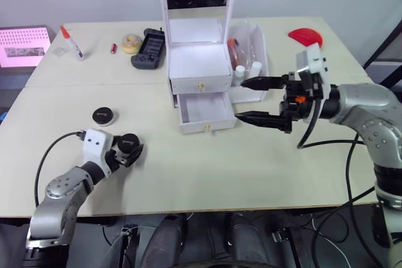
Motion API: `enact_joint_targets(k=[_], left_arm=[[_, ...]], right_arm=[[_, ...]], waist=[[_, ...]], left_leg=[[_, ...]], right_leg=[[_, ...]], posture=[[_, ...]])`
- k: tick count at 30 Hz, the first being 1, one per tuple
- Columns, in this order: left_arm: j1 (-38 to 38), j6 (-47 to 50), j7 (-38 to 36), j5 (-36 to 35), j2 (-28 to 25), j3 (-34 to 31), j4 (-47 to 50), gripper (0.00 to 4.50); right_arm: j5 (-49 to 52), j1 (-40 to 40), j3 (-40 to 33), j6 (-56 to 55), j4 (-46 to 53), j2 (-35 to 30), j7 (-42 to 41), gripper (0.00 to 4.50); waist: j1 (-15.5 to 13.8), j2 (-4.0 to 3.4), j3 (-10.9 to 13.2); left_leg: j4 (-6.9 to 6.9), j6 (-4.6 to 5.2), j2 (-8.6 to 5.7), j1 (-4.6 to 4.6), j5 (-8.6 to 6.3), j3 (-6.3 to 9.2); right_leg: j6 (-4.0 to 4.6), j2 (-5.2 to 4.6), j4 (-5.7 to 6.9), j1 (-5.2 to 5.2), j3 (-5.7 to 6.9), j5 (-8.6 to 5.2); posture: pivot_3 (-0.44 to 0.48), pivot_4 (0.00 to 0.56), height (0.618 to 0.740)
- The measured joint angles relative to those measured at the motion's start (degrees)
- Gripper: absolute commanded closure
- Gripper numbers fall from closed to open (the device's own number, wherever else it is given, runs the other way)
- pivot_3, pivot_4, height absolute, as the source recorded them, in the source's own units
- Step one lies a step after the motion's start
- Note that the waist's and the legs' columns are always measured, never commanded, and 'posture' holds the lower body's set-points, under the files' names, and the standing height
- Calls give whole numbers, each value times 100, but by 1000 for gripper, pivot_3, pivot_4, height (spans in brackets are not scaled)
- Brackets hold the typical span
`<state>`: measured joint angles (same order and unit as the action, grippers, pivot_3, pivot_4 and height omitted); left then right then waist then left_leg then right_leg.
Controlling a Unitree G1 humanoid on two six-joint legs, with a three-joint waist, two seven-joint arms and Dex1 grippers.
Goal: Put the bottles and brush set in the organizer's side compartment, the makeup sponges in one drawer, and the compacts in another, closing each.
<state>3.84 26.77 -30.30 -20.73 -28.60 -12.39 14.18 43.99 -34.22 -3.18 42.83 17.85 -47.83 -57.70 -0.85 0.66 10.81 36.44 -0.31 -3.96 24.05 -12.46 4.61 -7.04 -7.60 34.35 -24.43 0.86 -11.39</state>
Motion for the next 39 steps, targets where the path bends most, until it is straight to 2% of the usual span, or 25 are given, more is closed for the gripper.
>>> enact_joint_targets(k=[6,8,11,20,23,27,30,35,39], left_arm=[[-140,40,6,2,57,54,-68,55],[-143,45,7,-1,64,53,-69,605],[-147,68,4,-26,64,42,-66,1834],[-107,281,-107,-137,7,38,130,1811],[-302,341,-383,-319,-253,37,238,1811],[-1415,675,-973,-835,-698,81,406,1811],[-2260,896,-1388,-1061,-824,408,380,1811],[-3296,837,-1934,-889,-473,1452,-439,1811],[-3764,424,-2101,-461,-94,1861,-1494,1811]], right_arm=[[-62,21,1,3,-1,-1,-3,0],[-67,21,1,3,-1,1,1,0],[-71,20,1,4,-1,8,10,0],[-107,19,5,6,-1,85,69,0],[-119,22,4,7,1,95,124,0],[-124,114,-17,8,98,119,221,0],[-162,261,-28,8,163,136,314,0],[-153,473,-104,53,441,175,572,0],[-41,563,-242,146,690,179,805,0]], waist=[[7,0,0],[7,0,0],[6,0,0],[6,0,0],[0,1,1],[-6,1,1],[12,1,1],[29,1,1],[18,2,1]], left_leg=[[0,0,-1,0,0,0],[0,0,-1,0,0,0],[0,0,-1,0,0,0],[0,0,-1,0,0,0],[0,0,0,1,0,2],[5,-1,-4,4,1,3],[5,0,-9,4,2,-1],[4,1,-12,2,3,-3],[5,1,-11,3,3,0]], right_leg=[[-9,0,0,0,0,5],[-9,0,0,0,0,5],[-8,0,-1,0,0,4],[-7,0,0,0,0,4],[-2,1,0,-1,1,1],[-10,1,0,1,3,5],[-26,-1,-2,1,0,14],[-27,9,1,0,-1,16],[-27,13,1,0,-1,16]], posture=[[0,150,737],[0,150,737],[0,150,737],[0,150,737],[0,150,737],[0,150,737],[0,150,737],[0,150,737],[0,150,737]])
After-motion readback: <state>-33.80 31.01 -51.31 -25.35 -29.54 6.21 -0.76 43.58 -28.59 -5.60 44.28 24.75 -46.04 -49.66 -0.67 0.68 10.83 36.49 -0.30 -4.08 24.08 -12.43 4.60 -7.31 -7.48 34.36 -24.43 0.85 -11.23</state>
